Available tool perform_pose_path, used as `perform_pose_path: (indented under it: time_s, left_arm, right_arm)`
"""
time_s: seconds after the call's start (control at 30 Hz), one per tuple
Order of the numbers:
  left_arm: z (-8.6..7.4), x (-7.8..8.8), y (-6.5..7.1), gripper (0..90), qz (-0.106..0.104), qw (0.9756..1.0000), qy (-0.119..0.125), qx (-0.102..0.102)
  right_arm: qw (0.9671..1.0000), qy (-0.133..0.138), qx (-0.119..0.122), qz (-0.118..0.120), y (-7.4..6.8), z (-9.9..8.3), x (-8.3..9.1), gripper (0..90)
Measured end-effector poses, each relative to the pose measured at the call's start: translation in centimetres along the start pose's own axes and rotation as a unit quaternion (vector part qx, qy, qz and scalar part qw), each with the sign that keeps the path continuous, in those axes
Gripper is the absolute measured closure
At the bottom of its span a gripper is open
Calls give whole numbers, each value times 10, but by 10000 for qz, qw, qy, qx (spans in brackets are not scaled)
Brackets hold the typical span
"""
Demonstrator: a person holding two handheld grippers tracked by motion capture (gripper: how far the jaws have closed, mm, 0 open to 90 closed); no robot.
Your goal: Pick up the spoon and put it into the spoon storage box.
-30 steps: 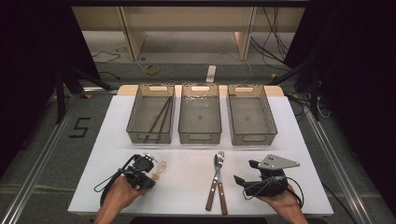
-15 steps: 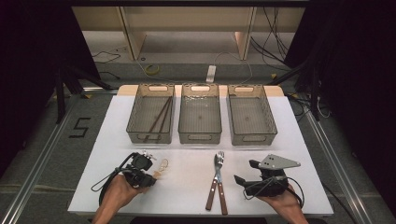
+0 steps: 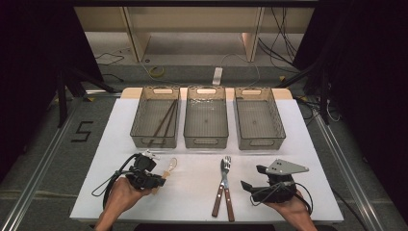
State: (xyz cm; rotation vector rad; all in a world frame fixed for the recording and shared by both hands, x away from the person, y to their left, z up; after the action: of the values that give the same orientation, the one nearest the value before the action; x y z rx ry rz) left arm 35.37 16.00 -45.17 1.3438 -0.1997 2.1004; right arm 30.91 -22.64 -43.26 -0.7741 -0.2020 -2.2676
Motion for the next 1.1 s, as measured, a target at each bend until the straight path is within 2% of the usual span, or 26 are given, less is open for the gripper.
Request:
perform_pose_path:
  time_s: [0.03, 0.07, 0.4, 0.63, 0.8, 0.87, 0.93, 1.03, 1.1]
  left_arm:
    - [0, 0, 0, 764, 0, 10000, 0, 0]
    - [2, 2, 0, 764, -117, 9999, 97, 38]
    - [19, 8, -2, 763, -176, 9992, 344, -59]
    - [47, 13, -6, 763, -202, 9975, 660, -121]
    - [59, 14, -6, 763, -185, 9966, 797, -122]
    - [68, 15, -8, 763, -153, 9957, 904, -138]
    - [71, 15, -9, 763, -150, 9957, 901, -173]
    - [83, 19, -12, 763, -133, 9942, 1056, -136]
    - [86, 19, -13, 763, -116, 9941, 1064, -160]
  right_arm:
    - [10000, 2, 0, 2, 0, 0, 0, 223]
    - [10000, 3, -2, 0, 0, 0, 0, 223]
    - [10000, 19, -58, 4, 3, 0, -2, 223]
    - [10000, 21, -85, 17, 2, 0, -3, 223]
    - [10000, 21, -91, 28, 2, 0, -3, 223]
    - [10000, 26, -90, 29, 2, 0, -3, 222]
    - [10000, 25, -84, 32, 2, 0, -3, 222]
    - [10000, 23, -77, 32, 2, 0, -4, 222]
    - [10000, 15, -69, 37, 2, 0, -4, 222]
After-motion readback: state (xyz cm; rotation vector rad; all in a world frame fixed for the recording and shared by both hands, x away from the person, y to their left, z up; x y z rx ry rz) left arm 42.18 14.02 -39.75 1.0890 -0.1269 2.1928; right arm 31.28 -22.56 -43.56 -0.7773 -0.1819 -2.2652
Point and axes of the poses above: each handheld gripper's, and its own axes: x roughly backward along the jaws, z roughly out of its top, y roughly to its right, the point moved 1 cm from there along -x, roughly forward along the jaws
